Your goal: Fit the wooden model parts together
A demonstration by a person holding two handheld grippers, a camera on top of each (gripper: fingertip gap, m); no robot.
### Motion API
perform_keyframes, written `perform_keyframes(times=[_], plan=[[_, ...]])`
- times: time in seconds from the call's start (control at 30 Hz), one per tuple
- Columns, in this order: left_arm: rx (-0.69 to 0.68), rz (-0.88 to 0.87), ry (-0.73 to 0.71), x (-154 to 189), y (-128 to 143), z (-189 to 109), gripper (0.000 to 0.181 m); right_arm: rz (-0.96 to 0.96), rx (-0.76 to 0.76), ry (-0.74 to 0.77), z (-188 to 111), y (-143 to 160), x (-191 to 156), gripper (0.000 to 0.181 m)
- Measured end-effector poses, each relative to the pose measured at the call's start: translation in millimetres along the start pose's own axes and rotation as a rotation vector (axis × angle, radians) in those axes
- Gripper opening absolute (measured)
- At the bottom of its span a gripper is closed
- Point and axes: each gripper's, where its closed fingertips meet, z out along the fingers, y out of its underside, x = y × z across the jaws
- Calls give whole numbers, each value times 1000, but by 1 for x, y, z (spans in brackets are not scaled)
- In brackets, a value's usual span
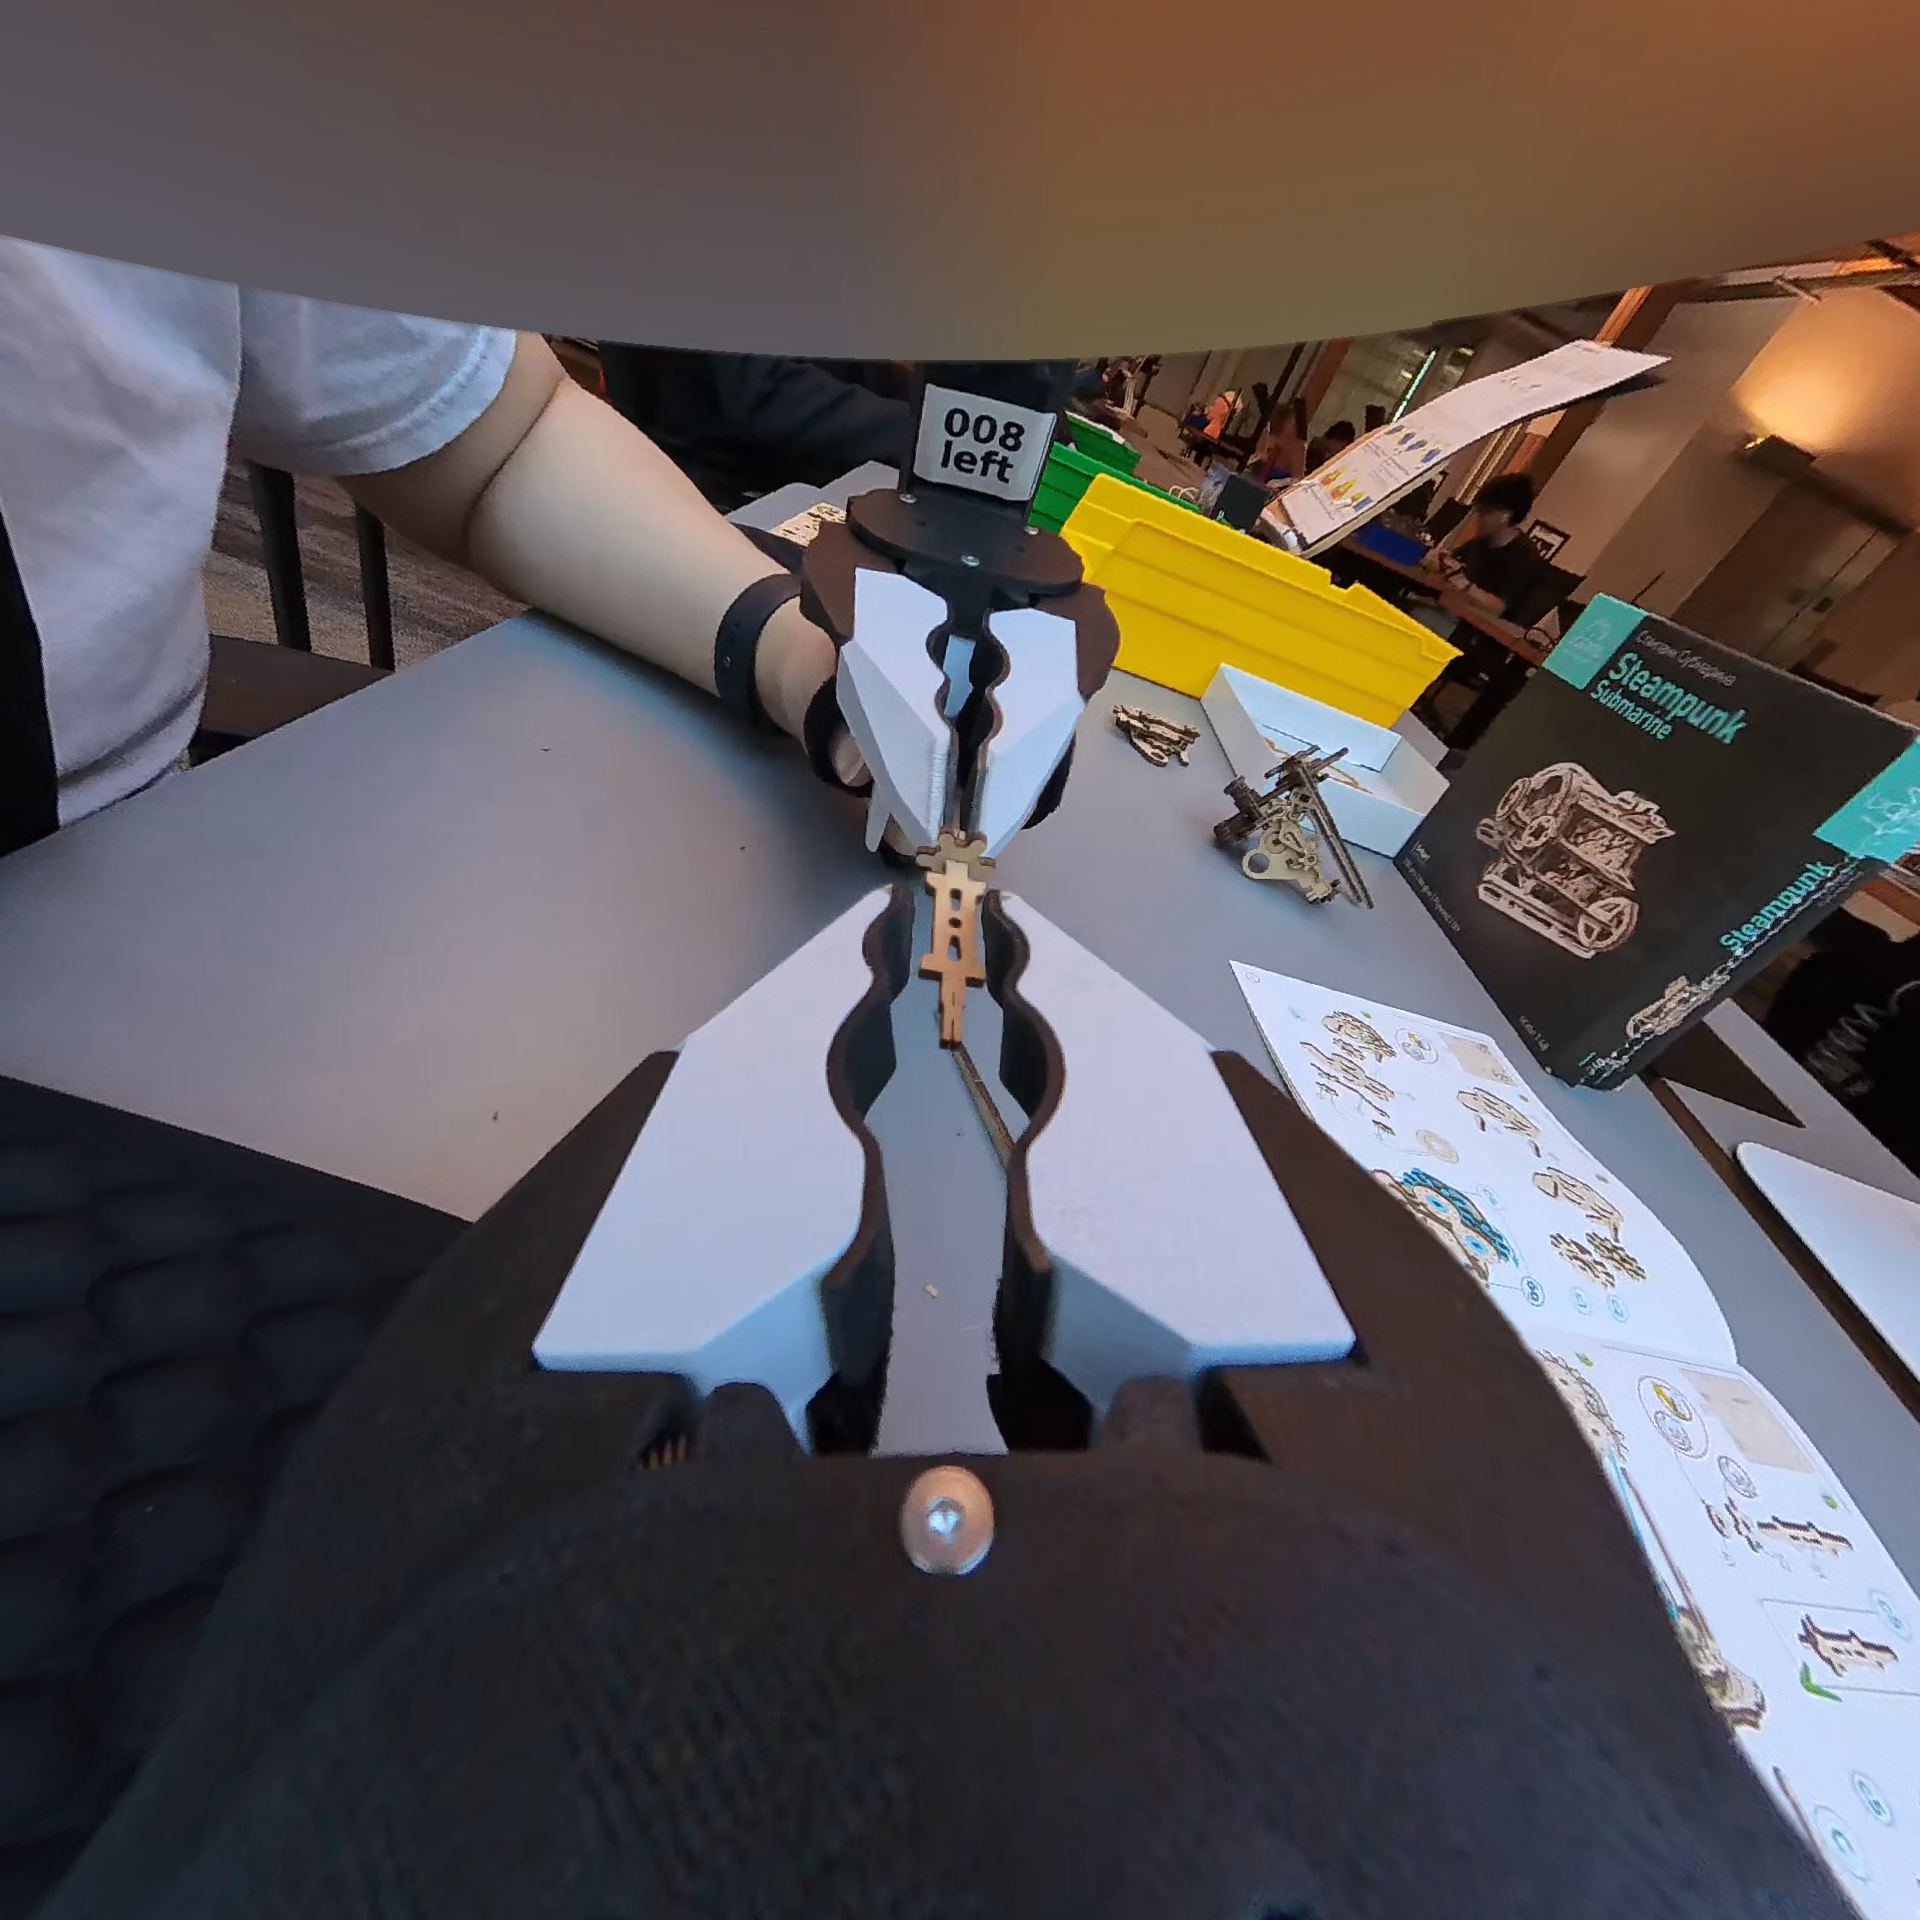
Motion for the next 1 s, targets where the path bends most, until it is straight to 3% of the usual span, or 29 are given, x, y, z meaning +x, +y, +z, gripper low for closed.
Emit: perform_keyframes(times=[0.6,1.0], plan=[[111,-56,-1,1,-15,0,0,168,103,-23,-2,-15,4,6],[64,-35,-32,4,-10,3,0,197,77,-39,-3,-10,0,5]])
